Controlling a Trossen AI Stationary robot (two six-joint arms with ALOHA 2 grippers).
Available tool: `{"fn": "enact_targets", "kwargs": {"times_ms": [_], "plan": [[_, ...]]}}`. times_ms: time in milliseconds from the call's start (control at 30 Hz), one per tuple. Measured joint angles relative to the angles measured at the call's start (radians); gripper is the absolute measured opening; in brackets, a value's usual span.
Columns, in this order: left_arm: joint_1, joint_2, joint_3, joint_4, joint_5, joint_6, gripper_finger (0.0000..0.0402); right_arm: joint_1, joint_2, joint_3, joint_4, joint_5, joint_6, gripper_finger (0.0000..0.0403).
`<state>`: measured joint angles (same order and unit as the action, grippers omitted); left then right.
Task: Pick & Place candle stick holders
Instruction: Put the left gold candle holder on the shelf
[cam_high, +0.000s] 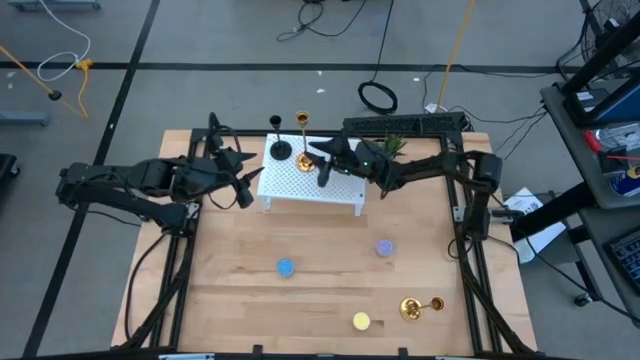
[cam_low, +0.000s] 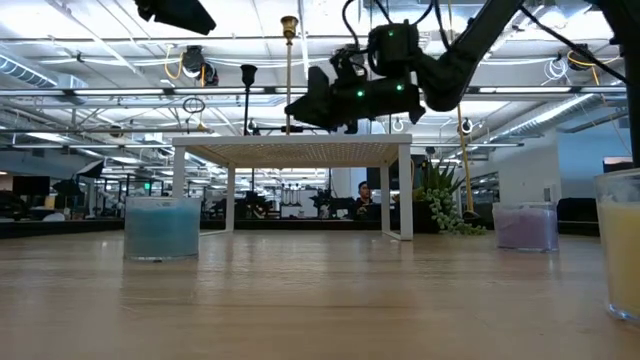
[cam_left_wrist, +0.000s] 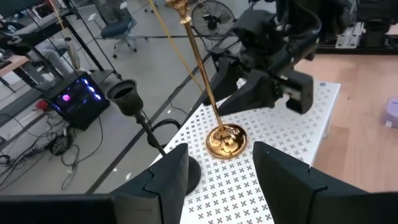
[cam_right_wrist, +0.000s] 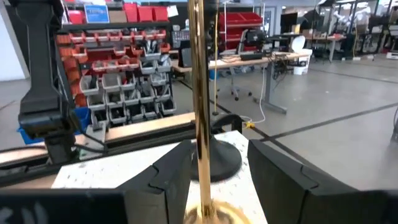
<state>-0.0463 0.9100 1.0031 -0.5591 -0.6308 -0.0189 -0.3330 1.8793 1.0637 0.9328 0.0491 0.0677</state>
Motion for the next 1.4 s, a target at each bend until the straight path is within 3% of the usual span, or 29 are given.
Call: {"fn": "enact_targets", "kwargs": {"times_ms": [300,600,967,1400], "plan": [[0.0,0.0,0.0,-0.023,0.0,0.017,0.0189,-0.001,0.038,0.026,0.017,0.0,0.0,0.0145],[0.0,0.0,0.0,-0.042,0.0,0.0,0.0188,-0.016,0.038,0.026,0.03,0.001,-0.026,0.0015],[0.0,0.0,0.0,-0.044,0.0,-0.003,0.0189,-0.106,0.036,0.028,0.006,-0.036,0.006,0.0013],[0.0,0.0,0.0,-0.045,0.0,-0.006,0.0188,-0.066,0.036,0.027,-0.003,-0.073,-0.035,0.0019]]}}
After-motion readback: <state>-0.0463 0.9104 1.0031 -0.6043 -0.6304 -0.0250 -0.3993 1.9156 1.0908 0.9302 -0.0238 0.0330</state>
